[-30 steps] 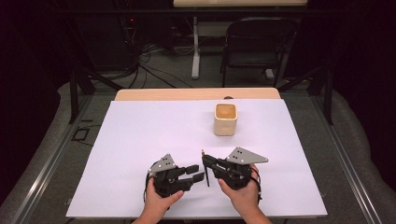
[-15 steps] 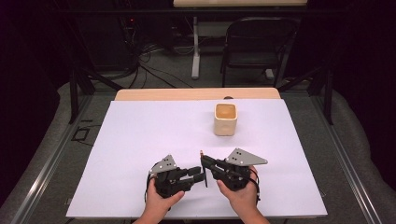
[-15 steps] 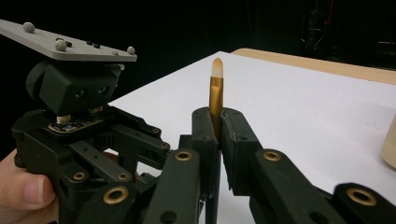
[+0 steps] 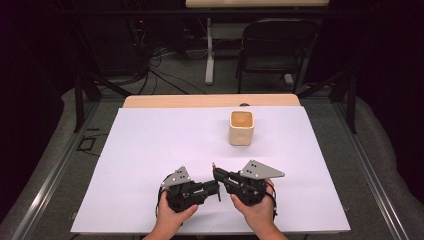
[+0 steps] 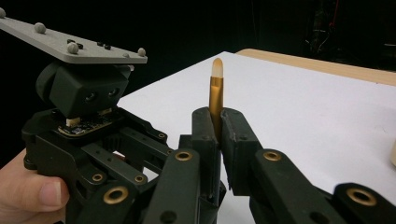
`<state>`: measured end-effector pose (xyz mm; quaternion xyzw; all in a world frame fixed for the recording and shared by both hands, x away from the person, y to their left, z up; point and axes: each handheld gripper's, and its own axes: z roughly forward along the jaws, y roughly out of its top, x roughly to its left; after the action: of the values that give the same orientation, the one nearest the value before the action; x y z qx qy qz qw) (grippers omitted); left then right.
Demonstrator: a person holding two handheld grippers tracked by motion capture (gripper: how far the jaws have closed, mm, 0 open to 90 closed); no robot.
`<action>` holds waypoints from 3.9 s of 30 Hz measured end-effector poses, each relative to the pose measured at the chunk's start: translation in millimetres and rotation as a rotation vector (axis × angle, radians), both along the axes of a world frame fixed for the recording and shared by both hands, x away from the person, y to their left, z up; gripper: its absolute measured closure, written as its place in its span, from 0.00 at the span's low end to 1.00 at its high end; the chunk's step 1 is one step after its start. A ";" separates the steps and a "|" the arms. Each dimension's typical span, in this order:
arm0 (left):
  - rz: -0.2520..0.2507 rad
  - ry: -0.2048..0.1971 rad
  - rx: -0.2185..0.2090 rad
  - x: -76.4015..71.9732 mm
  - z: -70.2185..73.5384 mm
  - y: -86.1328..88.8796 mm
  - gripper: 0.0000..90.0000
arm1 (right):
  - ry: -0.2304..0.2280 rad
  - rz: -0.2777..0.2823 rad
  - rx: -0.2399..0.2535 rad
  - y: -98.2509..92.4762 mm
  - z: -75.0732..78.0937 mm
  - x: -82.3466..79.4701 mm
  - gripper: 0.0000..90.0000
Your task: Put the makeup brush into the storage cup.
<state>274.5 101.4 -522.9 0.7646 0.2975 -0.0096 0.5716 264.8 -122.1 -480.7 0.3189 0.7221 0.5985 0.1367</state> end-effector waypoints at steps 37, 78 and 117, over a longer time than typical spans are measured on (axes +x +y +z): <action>-0.012 -0.019 0.025 -0.5 0.6 -0.2 0.92 | 0.008 0.010 -0.004 1.7 -1.3 0.9 0.93; 0.018 -0.158 0.172 -8.6 7.2 -6.3 0.93 | 0.032 0.019 -0.006 2.6 -1.7 2.1 0.86; 0.014 -0.164 0.171 -8.9 6.6 -5.8 0.92 | 0.030 0.018 -0.021 2.1 -1.3 1.7 0.93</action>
<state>265.6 95.6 -516.3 0.8067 0.2546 0.0823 0.5269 266.5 -120.0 -482.0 0.3199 0.7331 0.5873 0.1238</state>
